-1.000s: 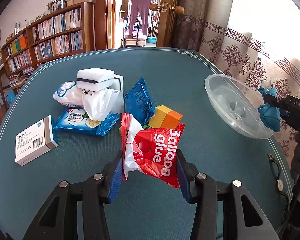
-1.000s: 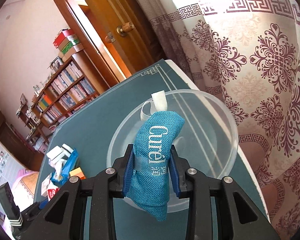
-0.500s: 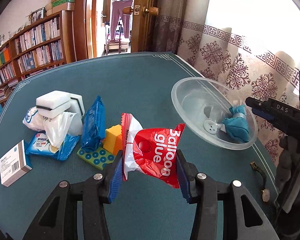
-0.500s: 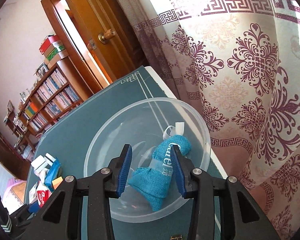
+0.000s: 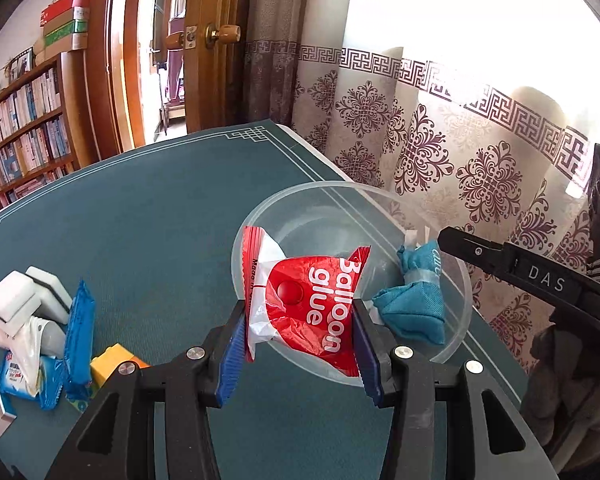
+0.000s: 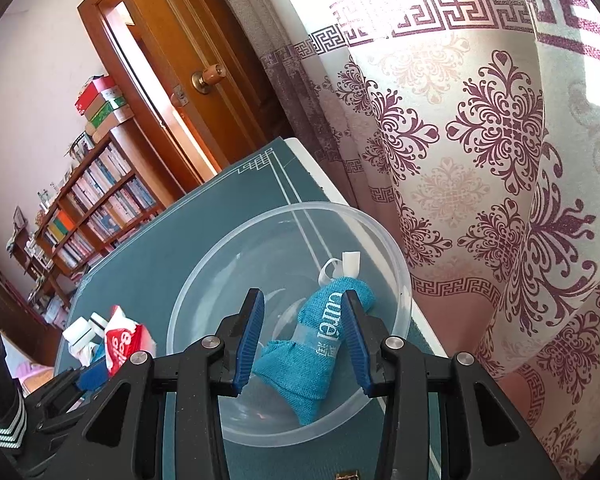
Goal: Organize objects
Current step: 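Lower the glue packet into the bowl and open the left gripper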
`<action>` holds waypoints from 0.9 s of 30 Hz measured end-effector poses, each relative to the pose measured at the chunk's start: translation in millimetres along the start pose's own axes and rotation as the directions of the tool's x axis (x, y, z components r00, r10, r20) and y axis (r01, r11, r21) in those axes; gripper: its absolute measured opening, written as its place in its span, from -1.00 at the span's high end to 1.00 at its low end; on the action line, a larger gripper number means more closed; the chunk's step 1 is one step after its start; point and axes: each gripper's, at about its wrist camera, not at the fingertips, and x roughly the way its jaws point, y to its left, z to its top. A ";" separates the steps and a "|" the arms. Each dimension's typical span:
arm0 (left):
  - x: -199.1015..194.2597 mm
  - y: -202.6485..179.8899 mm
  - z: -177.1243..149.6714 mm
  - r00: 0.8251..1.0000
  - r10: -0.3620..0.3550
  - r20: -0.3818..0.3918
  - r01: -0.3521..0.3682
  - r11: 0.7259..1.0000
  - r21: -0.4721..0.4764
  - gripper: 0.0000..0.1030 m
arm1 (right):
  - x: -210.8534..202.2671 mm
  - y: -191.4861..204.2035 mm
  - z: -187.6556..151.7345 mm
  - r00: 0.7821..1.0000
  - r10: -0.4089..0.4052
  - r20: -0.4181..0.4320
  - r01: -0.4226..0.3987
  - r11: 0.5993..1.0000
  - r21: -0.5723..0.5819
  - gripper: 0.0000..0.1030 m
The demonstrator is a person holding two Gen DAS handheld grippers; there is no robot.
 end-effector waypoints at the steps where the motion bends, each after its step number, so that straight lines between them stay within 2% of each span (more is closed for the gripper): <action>1: 2.7 -2.7 1.9 1.000 -0.006 0.002 0.006 1.000 0.006 0.00 | -0.4 -0.2 0.4 1.000 0.000 0.001 0.000 1.000 0.002 0.19; 3: 7.3 -7.0 4.7 1.000 -0.016 0.008 0.016 1.000 0.015 -0.07 | -0.7 -1.6 0.5 1.000 0.000 0.001 0.000 1.000 0.006 0.19; 5: 12.0 -9.9 6.6 1.000 -0.019 0.010 0.019 1.000 0.017 -0.29 | -0.6 -1.8 0.9 1.000 -0.001 0.001 0.001 1.000 0.008 0.19; 8: 15.5 -6.7 4.9 1.000 -0.019 0.001 0.019 1.000 0.001 -0.46 | -0.5 -1.8 0.9 1.000 0.001 0.001 -0.001 1.000 0.008 0.19; 15: 12.1 10.9 -2.1 1.000 0.000 -0.008 0.000 0.999 -0.052 -0.54 | 2.0 1.9 -1.9 1.000 0.005 -0.007 -0.005 1.000 -0.003 0.19; 23: 0.1 19.6 -10.7 0.999 0.043 -0.001 -0.042 0.996 -0.079 -0.78 | 1.6 11.7 -5.6 1.000 0.028 -0.014 -0.028 0.999 -0.021 0.14; 27: -6.6 21.0 -15.8 0.998 0.066 0.004 -0.065 0.995 -0.074 -0.78 | 0.4 17.5 -7.7 0.999 0.044 -0.017 -0.045 0.998 -0.034 0.13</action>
